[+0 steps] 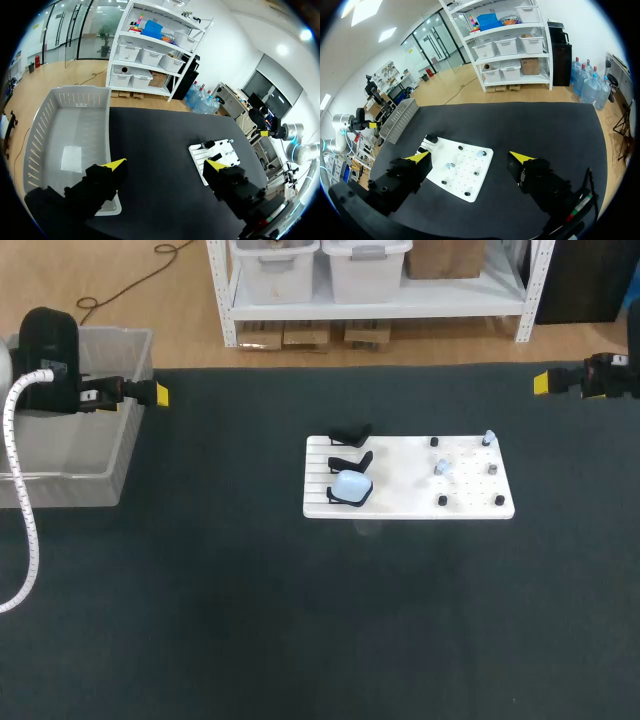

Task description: Pick up each earbud case from the left stands, insert the matching earbuds, close the lid, and place the case in the box.

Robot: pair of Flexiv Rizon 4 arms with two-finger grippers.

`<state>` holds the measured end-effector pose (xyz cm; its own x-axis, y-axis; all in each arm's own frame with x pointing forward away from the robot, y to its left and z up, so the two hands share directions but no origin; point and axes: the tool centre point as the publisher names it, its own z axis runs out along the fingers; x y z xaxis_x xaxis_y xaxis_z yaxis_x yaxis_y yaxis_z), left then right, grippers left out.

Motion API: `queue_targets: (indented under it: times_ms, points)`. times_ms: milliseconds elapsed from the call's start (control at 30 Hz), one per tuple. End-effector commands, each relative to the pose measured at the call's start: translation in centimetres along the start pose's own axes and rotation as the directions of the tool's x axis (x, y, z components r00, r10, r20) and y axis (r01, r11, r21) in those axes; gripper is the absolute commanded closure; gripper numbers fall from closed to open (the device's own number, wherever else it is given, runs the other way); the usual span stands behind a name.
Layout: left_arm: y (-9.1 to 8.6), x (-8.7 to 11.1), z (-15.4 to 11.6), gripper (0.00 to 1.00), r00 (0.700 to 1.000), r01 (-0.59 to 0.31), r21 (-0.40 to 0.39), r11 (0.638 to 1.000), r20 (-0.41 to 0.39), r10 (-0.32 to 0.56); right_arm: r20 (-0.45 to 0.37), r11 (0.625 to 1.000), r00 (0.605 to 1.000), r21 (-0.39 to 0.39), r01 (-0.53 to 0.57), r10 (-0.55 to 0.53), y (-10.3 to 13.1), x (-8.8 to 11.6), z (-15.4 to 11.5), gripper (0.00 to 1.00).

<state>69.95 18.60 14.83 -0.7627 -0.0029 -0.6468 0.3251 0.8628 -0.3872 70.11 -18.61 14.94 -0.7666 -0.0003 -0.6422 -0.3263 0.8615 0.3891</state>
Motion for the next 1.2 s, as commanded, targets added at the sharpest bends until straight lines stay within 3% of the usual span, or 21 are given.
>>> queue_targets:
  times_ms: [33, 967, 1200]
  points:
    - [-0.1, -0.1, 0.0, 0.0, 1.0, 0.001, -0.005, 1.0, -0.004, -0.001, 0.0, 1.0, 1.0, 0.002, 0.0, 0.0, 0.0, 0.0, 0.0, 0.0]
    - [-0.1, -0.1, 0.0, 0.0, 1.0, 0.001, -0.005, 1.0, -0.004, -0.001, 0.0, 1.0, 1.0, 0.002, 0.0, 0.0, 0.0, 0.0, 0.0, 0.0]
    - [-1.3, -0.3, -0.3, 0.0, 0.993, -0.12, 0.11, 0.987, 0.01, 0.12, 0.0, 1.0, 1.0, 0.002, 0.0, 0.0, 0.0, 0.0, 0.0, 0.0]
